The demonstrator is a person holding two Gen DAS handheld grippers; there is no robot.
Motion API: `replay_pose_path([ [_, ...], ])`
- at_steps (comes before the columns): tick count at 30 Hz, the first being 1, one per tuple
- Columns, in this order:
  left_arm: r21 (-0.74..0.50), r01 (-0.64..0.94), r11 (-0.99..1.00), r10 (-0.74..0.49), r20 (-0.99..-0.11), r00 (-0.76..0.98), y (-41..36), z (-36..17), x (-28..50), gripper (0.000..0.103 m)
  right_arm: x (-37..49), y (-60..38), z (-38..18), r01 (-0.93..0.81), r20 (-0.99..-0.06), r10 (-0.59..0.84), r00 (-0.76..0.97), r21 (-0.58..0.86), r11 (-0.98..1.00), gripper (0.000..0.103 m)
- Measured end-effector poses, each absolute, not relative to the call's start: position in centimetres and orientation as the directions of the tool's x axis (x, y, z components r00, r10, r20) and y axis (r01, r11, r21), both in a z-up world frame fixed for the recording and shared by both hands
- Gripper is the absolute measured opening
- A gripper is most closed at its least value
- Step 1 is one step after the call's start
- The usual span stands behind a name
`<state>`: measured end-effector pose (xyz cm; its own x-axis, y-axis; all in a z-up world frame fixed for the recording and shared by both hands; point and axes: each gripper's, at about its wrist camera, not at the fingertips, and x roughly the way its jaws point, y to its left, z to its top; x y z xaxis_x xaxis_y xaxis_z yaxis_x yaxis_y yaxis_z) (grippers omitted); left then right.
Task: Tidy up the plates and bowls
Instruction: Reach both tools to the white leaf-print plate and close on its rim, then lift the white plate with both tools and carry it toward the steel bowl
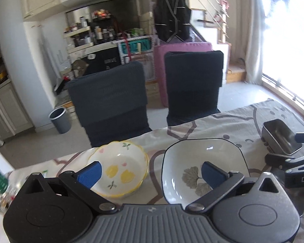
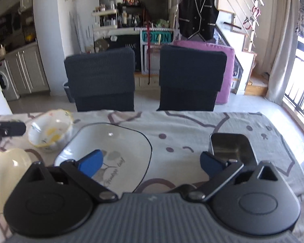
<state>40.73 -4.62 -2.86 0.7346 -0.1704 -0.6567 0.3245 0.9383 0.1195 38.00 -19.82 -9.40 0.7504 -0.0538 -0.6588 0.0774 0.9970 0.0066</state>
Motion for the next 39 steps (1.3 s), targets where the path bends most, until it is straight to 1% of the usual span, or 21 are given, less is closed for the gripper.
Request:
replay_pose_path([
  [2, 0.133, 0.342, 0.930, -0.170, -0.670, 0.722, -5.1, -3.7, 42.0, 0.103, 39.4, -20.2, -10.0, 0.056, -0.687, -0.023, 0.726, 0.025, 0.998, 0.103],
  [4, 0.129, 0.374, 0.918, -0.189, -0.688, 0.701, -5.4, -4.5, 43.1, 0.103, 40.4, -20.5, -10.7, 0.082, -0.707, -0.033, 0.707, 0.035, 0.996, 0.103],
  [6, 0.076, 0.433, 0.898, -0.262, -0.698, 0.666, -5.3, -5.3, 44.1, 0.103, 41.1, -20.9, -11.1, 0.108, -0.707, -0.031, 0.706, 0.064, 0.992, 0.103],
  [8, 0.041, 0.439, 0.898, -0.283, -0.710, 0.645, -5.4, -6.0, 44.9, 0.103, 42.3, -21.0, -11.7, 0.101, -0.729, -0.005, 0.685, 0.088, 0.991, 0.103],
  [10, 0.041, 0.454, 0.890, -0.294, -0.711, 0.639, -5.9, -6.5, 45.4, 0.103, 43.3, -21.1, -12.3, 0.100, -0.745, 0.044, 0.665, 0.147, 0.984, 0.103],
  [12, 0.059, 0.478, 0.876, -0.294, -0.722, 0.627, -6.3, -7.0, 45.6, 0.103, 44.2, -21.8, -13.0, 0.131, -0.768, 0.089, 0.634, 0.220, 0.967, 0.098],
  [13, 0.070, 0.484, 0.872, -0.286, -0.731, 0.620, -6.6, -7.3, 45.8, 0.103, 44.5, -22.1, -13.4, 0.139, -0.773, 0.116, 0.623, 0.256, 0.957, 0.085],
  [14, 0.074, 0.488, 0.870, -0.279, -0.743, 0.609, -6.7, -7.6, 46.0, 0.103, 44.9, -22.5, -13.8, 0.142, -0.778, 0.143, 0.611, 0.286, 0.948, 0.070],
  [17, 0.038, 0.488, 0.872, -0.287, -0.767, 0.573, -6.5, -8.3, 46.5, 0.101, 45.5, -23.2, -14.8, 0.182, -0.809, 0.175, 0.561, 0.327, 0.927, 0.051],
  [18, 0.021, 0.487, 0.873, -0.298, -0.768, 0.567, -6.3, -8.4, 46.6, 0.097, 45.6, -23.3, -15.1, 0.197, -0.822, 0.168, 0.544, 0.320, 0.927, 0.046],
  [19, 0.004, 0.486, 0.874, -0.310, -0.765, 0.564, -6.1, -8.5, 46.8, 0.094, 45.7, -23.3, -15.4, 0.204, -0.832, 0.164, 0.530, 0.313, 0.927, 0.037],
  [20, -0.015, 0.481, 0.877, -0.319, -0.767, 0.556, -6.0, -8.6, 46.9, 0.087, 45.6, -23.3, -15.6, 0.206, -0.840, 0.164, 0.518, 0.308, 0.929, 0.025],
  [21, -0.034, 0.475, 0.879, -0.326, -0.771, 0.548, -5.9, -8.7, 47.1, 0.080, 45.6, -23.3, -15.8, 0.205, -0.846, 0.163, 0.508, 0.303, 0.931, 0.017],
  [22, -0.049, 0.471, 0.881, -0.332, -0.773, 0.541, -5.7, -8.9, 47.3, 0.077, 45.5, -23.2, -15.9, 0.195, -0.844, 0.172, 0.509, 0.308, 0.931, 0.012],
  [24, -0.073, 0.461, 0.884, -0.339, -0.780, 0.526, -5.6, -9.3, 47.6, 0.066, 45.8, -23.2, -16.0, 0.187, -0.839, 0.168, 0.517, 0.302, 0.935, 0.012],
  [27, -0.110, 0.436, 0.893, -0.343, -0.794, 0.502, -5.3, -9.9, 47.8, 0.056, 46.6, -23.6, -16.1, 0.176, -0.833, 0.164, 0.529, 0.297, 0.938, 0.010],
  [31, -0.184, 0.386, 0.904, -0.364, -0.805, 0.469, -4.9, -10.6, 48.5, 0.049, 47.3, -25.1, -15.9, 0.208, -0.827, 0.136, 0.546, 0.291, 0.934, 0.009],
  [33, -0.234, 0.343, 0.910, -0.378, -0.809, 0.451, -4.8, -11.1, 49.0, 0.045, 47.7, -25.3, -15.8, 0.203, -0.827, 0.114, 0.551, 0.266, 0.942, 0.009],
  [35, -0.267, 0.282, 0.922, -0.371, -0.820, 0.436, -4.7, -11.9, 49.5, 0.044, 47.8, -25.5, -15.7, 0.187, -0.827, 0.118, 0.550, 0.260, 0.947, 0.010],
  [37, -0.297, 0.240, 0.924, -0.374, -0.826, 0.421, -4.7, -12.5, 49.9, 0.040, 47.9, -25.7, -15.7, 0.172, -0.826, 0.126, 0.550, 0.260, 0.950, 0.010],
  [39, -0.319, 0.211, 0.924, -0.380, -0.829, 0.410, -4.7, -13.1, 50.2, 0.032, 47.9, -25.9, -15.8, 0.155, -0.821, 0.140, 0.553, 0.266, 0.951, 0.010],
])
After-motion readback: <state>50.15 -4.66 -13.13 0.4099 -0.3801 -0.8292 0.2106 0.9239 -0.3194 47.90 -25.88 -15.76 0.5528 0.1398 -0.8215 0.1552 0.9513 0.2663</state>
